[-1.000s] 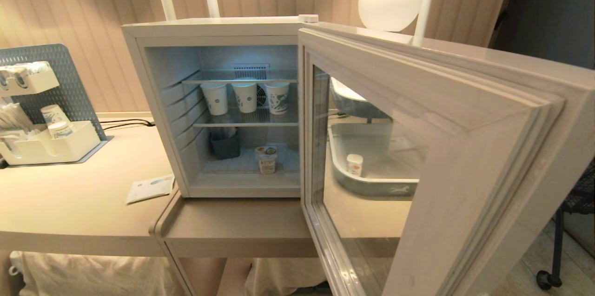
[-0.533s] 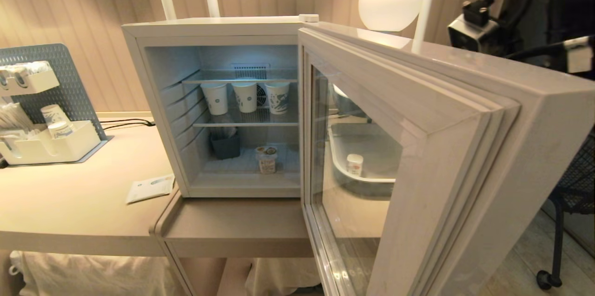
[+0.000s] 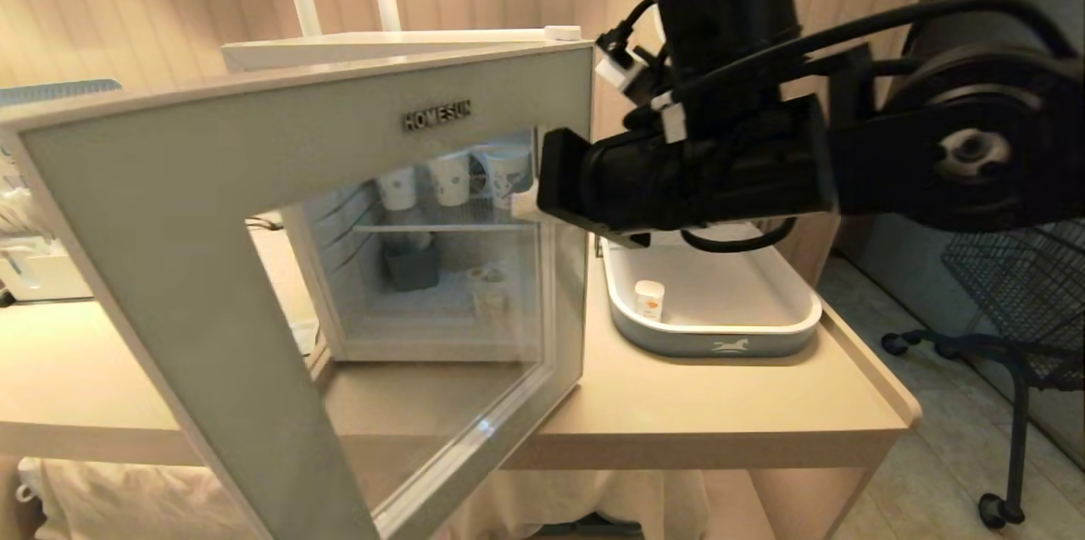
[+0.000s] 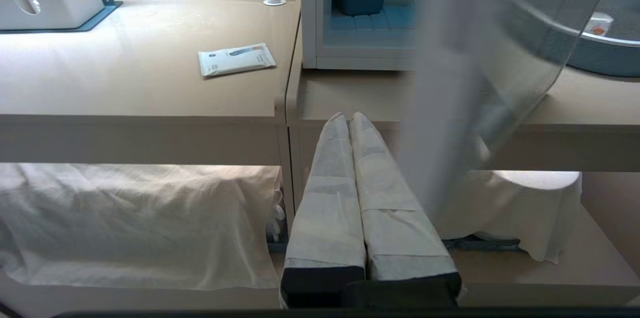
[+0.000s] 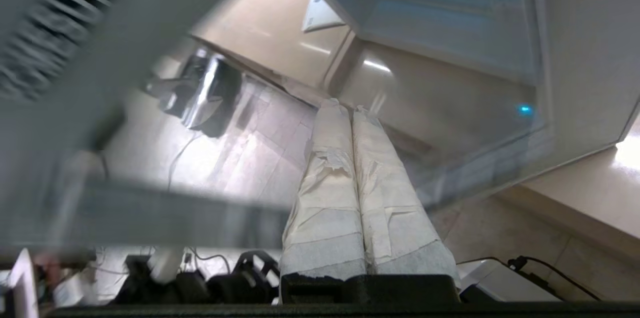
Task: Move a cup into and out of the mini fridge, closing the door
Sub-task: Close the freezer door
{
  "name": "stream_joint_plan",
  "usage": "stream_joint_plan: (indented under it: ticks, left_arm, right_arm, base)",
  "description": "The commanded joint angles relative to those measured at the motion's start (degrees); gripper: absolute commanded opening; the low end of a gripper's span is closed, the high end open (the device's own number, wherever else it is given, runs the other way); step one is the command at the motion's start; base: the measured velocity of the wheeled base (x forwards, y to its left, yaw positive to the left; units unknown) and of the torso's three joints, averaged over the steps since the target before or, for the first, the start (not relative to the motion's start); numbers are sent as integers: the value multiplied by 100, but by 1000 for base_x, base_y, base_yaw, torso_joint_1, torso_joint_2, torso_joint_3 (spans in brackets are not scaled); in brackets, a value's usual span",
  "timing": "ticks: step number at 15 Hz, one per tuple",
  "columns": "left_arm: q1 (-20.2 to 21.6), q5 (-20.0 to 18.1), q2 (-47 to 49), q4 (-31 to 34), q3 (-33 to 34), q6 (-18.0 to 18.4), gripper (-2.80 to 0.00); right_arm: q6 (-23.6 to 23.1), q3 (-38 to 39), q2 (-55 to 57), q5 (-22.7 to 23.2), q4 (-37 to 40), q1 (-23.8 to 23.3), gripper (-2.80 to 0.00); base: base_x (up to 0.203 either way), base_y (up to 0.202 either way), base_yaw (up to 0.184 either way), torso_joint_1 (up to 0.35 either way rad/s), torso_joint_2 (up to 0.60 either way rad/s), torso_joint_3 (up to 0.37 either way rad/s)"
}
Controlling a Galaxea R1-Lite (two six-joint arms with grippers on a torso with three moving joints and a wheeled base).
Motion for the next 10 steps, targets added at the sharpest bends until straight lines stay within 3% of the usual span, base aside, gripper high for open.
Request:
stream_joint_plan:
  ticks: [1, 6, 8, 10]
  left_arm:
    - [2, 0, -2, -6, 9, -4, -280]
    - [2, 0, -2, -6, 9, -3, -280]
    - [2, 0, -2, 2, 9, -2, -280]
    - [2, 0, -2, -6, 9, -4, -280]
  right_arm:
    - [11, -710, 857, -182, 206, 265, -280]
    - [11, -904, 926, -326, 463, 353, -280]
    - [-5, -878, 677, -698, 704, 334, -280]
    - [-155, -662, 214, -1349, 919, 205, -280]
  base:
    - [0, 0, 0, 0, 0, 0]
    - [0, 0, 0, 0, 0, 0]
    - [0, 0, 0, 0, 0, 0]
    - [0, 0, 0, 0, 0, 0]
